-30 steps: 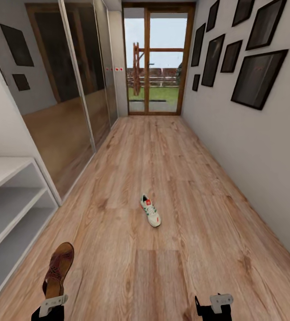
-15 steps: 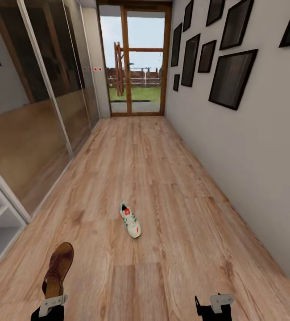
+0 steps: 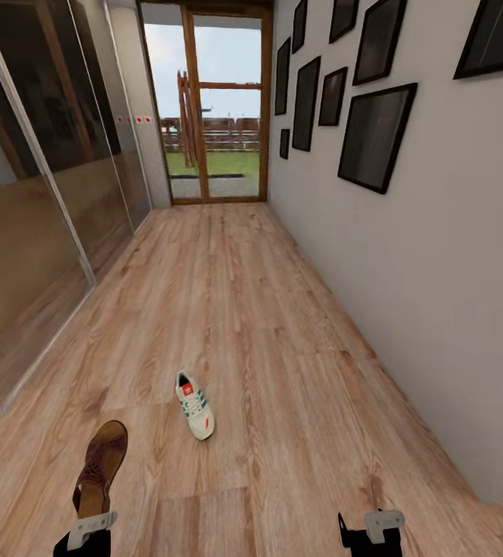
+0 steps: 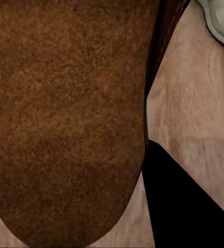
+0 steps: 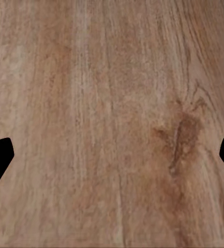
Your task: Pick up the two gym shoes and the two sandals from the corridor floor and place them onto the hallstand (shoe rack) in the corridor, making sure they are on the rack and not on the floor. Arrange them so the two gym shoes are next to each other and the two sandals are next to each other.
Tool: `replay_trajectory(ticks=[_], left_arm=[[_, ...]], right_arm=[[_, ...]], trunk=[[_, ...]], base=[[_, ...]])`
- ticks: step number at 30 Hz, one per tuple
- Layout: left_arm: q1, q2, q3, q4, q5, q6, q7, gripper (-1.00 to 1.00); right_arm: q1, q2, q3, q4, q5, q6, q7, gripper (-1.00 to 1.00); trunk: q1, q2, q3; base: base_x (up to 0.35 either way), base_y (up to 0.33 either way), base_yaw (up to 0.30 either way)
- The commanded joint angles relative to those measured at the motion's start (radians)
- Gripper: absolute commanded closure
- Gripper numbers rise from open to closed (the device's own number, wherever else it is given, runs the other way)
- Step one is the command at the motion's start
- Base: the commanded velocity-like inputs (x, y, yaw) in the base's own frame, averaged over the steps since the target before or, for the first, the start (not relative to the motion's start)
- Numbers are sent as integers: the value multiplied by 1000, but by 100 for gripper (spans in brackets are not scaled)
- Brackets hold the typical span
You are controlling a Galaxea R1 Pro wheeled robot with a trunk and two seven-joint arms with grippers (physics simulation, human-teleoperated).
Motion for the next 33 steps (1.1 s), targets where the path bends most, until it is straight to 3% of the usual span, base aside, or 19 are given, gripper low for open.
replay_trajectory(ticks=[1, 19, 27, 33], left_arm=[[-1, 0, 6, 0, 4, -1, -10, 100], [-22, -4, 6, -19, 2, 17, -8, 100], [-139, -7, -1, -14, -1, 30, -12, 100], [-159, -4, -3, -8, 1, 47, -17, 100]], right_arm=[[0, 0, 9, 0, -8, -2, -3, -100], [0, 1, 5, -7, -6, 0, -3, -100], [0, -1, 3, -79, -6, 1, -3, -100], [0, -6, 9, -119, -4, 0, -1, -100]], trunk=[[0, 0, -1], [0, 0, -1], [0, 0, -1], [0, 0, -1]], base=[[281, -209, -3], [282, -209, -1], [284, -208, 0], [294, -188, 0]])
